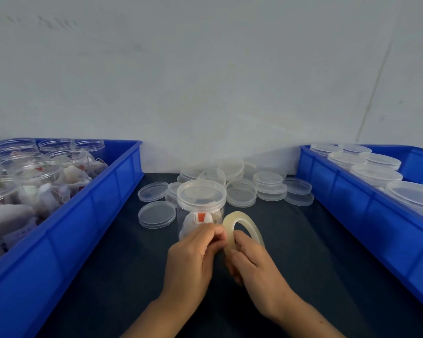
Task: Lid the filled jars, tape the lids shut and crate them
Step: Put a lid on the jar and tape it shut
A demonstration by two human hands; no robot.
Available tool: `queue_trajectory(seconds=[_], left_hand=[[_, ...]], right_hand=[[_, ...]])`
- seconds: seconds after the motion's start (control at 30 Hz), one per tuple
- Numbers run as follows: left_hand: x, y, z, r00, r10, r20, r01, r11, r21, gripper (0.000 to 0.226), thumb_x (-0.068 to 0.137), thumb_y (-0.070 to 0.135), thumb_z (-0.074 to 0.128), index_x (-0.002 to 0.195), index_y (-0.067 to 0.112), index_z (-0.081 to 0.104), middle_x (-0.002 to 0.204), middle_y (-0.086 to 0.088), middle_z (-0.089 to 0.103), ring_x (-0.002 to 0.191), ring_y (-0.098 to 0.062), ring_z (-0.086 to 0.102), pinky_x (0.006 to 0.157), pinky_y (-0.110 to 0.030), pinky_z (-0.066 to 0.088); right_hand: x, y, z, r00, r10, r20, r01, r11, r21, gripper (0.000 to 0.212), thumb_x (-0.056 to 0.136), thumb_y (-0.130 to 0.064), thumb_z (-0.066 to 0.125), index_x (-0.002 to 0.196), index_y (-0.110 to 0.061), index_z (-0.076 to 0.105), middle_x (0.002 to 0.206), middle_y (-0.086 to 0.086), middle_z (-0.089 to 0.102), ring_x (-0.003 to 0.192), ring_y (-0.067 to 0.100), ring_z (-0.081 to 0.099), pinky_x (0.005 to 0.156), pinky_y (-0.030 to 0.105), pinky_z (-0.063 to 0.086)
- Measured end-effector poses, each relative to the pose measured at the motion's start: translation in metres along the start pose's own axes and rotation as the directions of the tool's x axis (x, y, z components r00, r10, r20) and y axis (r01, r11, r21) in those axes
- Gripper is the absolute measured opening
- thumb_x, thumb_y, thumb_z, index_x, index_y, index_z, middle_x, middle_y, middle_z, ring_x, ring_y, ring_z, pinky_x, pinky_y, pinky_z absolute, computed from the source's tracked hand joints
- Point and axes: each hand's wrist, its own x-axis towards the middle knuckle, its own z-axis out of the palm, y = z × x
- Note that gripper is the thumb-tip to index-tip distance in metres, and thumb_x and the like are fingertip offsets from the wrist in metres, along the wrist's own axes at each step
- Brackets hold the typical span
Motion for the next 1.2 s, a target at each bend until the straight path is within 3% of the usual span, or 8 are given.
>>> queue_trajectory(seconds=[0.17, 0.23, 0.33, 0.43, 0.63, 0.83, 0.97, 1.2], left_hand=[[0.0011, 0.0016, -0.0012, 0.997, 0.076, 0.024, -0.078, 0.990, 0.118, 0.011, 0.084, 0.008, 0.061, 0.082, 0.018, 0.056, 0.078, 0.013, 0.057, 0.068, -0.001, 0.051, 0.054, -0.023, 0.047], [-0.0004, 0.0033, -0.0004, 0.996, 0.078, 0.050, -0.085, 0.984, 0.157, 0.015, 0.085, 0.006, 0.064, 0.085, 0.017, 0.053, 0.079, 0.010, 0.056, 0.068, -0.001, 0.046, 0.050, -0.022, 0.044], [-0.0024, 0.0038, 0.0013, 0.996, -0.014, 0.092, 0.011, 0.999, 0.042, 0.010, 0.090, 0.015, 0.065, 0.092, 0.019, 0.055, 0.081, 0.011, 0.061, 0.067, -0.004, 0.058, 0.056, -0.022, 0.051], [-0.0020, 0.0039, 0.0000, 0.980, -0.162, 0.117, 0.178, 0.974, -0.138, 0.015, 0.087, 0.026, 0.060, 0.093, 0.037, 0.052, 0.084, 0.014, 0.065, 0.080, -0.001, 0.066, 0.069, -0.013, 0.052], [-0.0009, 0.0008, 0.0005, 0.980, -0.173, 0.102, 0.189, 0.965, -0.180, 0.016, 0.083, -0.001, 0.071, 0.086, 0.014, 0.065, 0.082, 0.011, 0.066, 0.080, -0.006, 0.066, 0.070, -0.016, 0.053], [-0.0018, 0.0028, 0.0015, 0.973, -0.226, 0.053, 0.232, 0.939, -0.255, 0.029, 0.082, -0.002, 0.071, 0.088, 0.026, 0.064, 0.081, 0.009, 0.069, 0.078, -0.005, 0.068, 0.070, -0.014, 0.053], [-0.0003, 0.0018, 0.0008, 0.980, -0.196, 0.018, 0.193, 0.936, -0.293, 0.018, 0.079, -0.008, 0.072, 0.083, 0.009, 0.070, 0.075, 0.007, 0.070, 0.072, -0.006, 0.070, 0.068, -0.017, 0.055], [0.0021, 0.0021, 0.0010, 0.987, -0.147, 0.064, 0.156, 0.971, -0.183, 0.017, 0.083, -0.010, 0.066, 0.080, 0.007, 0.064, 0.075, 0.010, 0.064, 0.072, -0.006, 0.064, 0.066, -0.015, 0.051]], right_hand=[[-0.0004, -0.0030, -0.0015, 1.000, -0.004, 0.025, 0.004, 1.000, -0.004, 0.012, 0.087, -0.013, 0.041, 0.079, -0.007, 0.048, 0.066, 0.001, 0.047, 0.061, 0.016, 0.041, 0.055, 0.033, 0.035], [0.0010, -0.0018, -0.0033, 1.000, 0.004, 0.021, -0.004, 1.000, 0.005, 0.013, 0.091, -0.005, 0.042, 0.080, -0.003, 0.048, 0.066, 0.003, 0.048, 0.061, 0.017, 0.042, 0.055, 0.031, 0.037], [0.0020, -0.0010, -0.0066, 1.000, 0.013, -0.001, -0.013, 0.999, 0.046, 0.016, 0.093, 0.002, 0.041, 0.077, 0.003, 0.044, 0.064, 0.004, 0.047, 0.060, 0.019, 0.042, 0.051, 0.028, 0.036], [0.0013, 0.0001, -0.0067, 1.000, 0.002, 0.018, -0.002, 0.999, 0.035, 0.016, 0.095, -0.001, 0.041, 0.081, 0.003, 0.047, 0.065, 0.003, 0.048, 0.059, 0.017, 0.043, 0.051, 0.026, 0.037], [0.0007, 0.0010, -0.0056, 1.000, -0.002, 0.030, 0.002, 1.000, -0.012, 0.016, 0.095, -0.001, 0.041, 0.081, -0.005, 0.048, 0.065, 0.001, 0.048, 0.060, 0.015, 0.043, 0.054, 0.027, 0.038], [0.0012, 0.0014, -0.0071, 0.999, 0.013, 0.041, -0.013, 1.000, -0.011, 0.013, 0.096, -0.002, 0.039, 0.088, 0.004, 0.046, 0.068, 0.004, 0.049, 0.061, 0.016, 0.044, 0.055, 0.027, 0.039], [0.0005, -0.0018, -0.0064, 0.998, 0.025, 0.063, -0.024, 0.999, -0.023, 0.015, 0.097, -0.005, 0.039, 0.090, 0.005, 0.046, 0.068, 0.004, 0.049, 0.061, 0.015, 0.043, 0.055, 0.026, 0.039], [0.0019, -0.0035, -0.0051, 0.998, 0.042, 0.048, -0.041, 0.999, -0.021, 0.013, 0.094, -0.002, 0.039, 0.086, 0.008, 0.045, 0.068, 0.008, 0.045, 0.063, 0.022, 0.038, 0.058, 0.038, 0.034]])
